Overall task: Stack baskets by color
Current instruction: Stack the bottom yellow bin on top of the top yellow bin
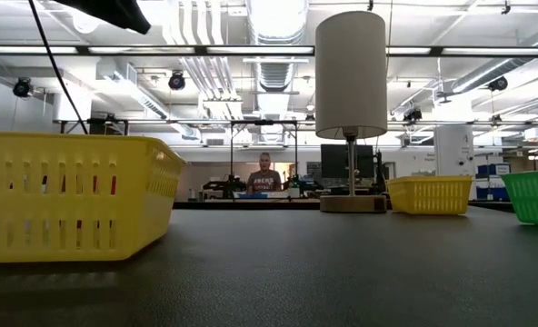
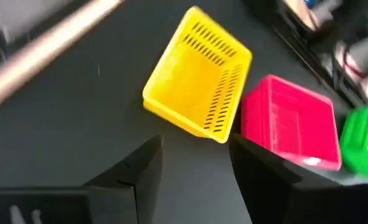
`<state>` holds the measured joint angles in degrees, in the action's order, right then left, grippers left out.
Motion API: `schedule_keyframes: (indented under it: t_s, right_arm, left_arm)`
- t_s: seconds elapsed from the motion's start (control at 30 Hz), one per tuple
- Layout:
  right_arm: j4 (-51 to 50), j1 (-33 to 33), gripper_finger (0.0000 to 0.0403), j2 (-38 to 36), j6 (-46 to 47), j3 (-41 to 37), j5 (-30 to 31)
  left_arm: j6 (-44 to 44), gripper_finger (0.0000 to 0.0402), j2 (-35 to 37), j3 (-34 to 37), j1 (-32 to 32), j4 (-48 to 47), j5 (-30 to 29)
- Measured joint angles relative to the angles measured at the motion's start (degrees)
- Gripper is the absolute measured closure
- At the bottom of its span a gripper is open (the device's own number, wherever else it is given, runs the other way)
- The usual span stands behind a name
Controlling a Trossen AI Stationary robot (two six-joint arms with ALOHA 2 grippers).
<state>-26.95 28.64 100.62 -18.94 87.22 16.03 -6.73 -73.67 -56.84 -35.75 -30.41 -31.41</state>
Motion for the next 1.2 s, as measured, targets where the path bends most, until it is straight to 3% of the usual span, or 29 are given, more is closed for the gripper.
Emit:
schedule_keyframes:
  t_s: [0.17, 0.43, 0.7, 1.2]
  right_arm:
    - [-0.3, 0.1, 0.0234, 6.2, -15.1, 3.9, 0.1]
    - [-2.8, 0.2, 0.0236, 12.6, -29.6, 10.4, -0.1]
    - [-7.8, -2.4, 0.0244, 17.7, -32.9, 16.3, -7.8]
    - [-10.1, -6.9, 0.0252, 24.6, -44.9, 22.1, -11.1]
  left_arm:
    - [0.0, 0.0293, 0.1, 0.0, 0.0, 0.0, -1.7]
    - [0.0, 0.0293, 0.3, 0.0, 0.0, 0.0, -2.1]
    - [-0.1, 0.0293, 0.3, 0.0, 0.0, 0.0, -2.6]
    - [-0.1, 0.0293, 0.3, 0.0, 0.0, -0.1, -3.2]
